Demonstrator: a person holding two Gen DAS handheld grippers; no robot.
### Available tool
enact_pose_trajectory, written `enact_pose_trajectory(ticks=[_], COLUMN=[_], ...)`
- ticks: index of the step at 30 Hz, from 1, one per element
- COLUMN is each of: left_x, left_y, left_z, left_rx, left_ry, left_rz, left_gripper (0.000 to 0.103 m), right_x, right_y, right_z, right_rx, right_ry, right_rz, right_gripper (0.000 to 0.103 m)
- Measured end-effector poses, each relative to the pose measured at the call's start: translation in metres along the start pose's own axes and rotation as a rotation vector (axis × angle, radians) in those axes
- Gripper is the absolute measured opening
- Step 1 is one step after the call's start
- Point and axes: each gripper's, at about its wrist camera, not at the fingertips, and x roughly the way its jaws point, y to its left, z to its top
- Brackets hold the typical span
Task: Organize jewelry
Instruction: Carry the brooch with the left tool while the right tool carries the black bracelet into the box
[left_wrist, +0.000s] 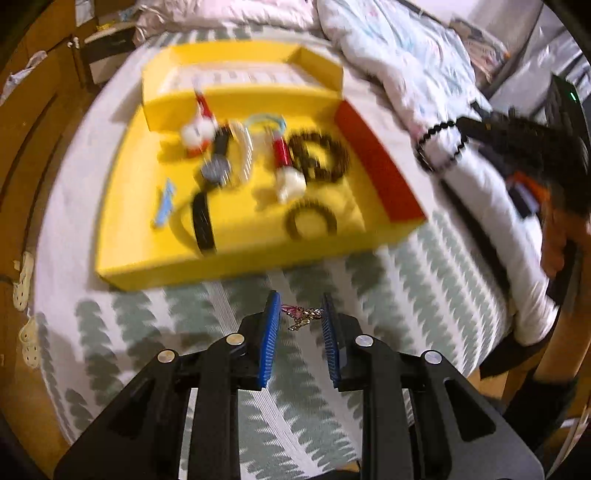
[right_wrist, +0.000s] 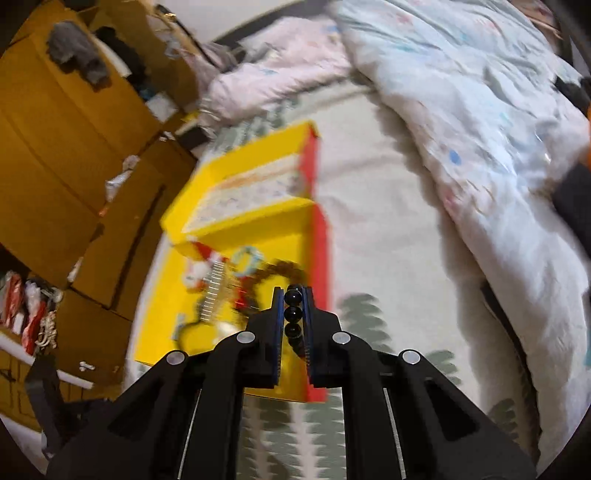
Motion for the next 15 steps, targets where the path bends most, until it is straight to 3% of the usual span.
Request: enact_pose_trajectory(ticks=[6, 10, 15], left_x=[0.009, 0.046, 0.085], left_y=[0.004, 0.011, 0.013], left_z=[0.047, 0.071, 0.076], left_rx=[-0.03, -0.04, -0.021], left_ry=[-0.04, 0.012, 0.093], left_rz=[0.068, 0.105, 0.128], left_gripper=[0.023, 0.023, 0.023], right_x=[0.014, 0.043, 0.088], right_y=[0.059, 0.076, 0.085], right_z=[0.007, 0.005, -0.004], right_rx=[-0.083, -0.108, -0.134], right_ry=[0.015, 0.067, 0.155], right_rz=[0.098, 0.098, 0.058], right_gripper=[0.011, 0.011, 0.011])
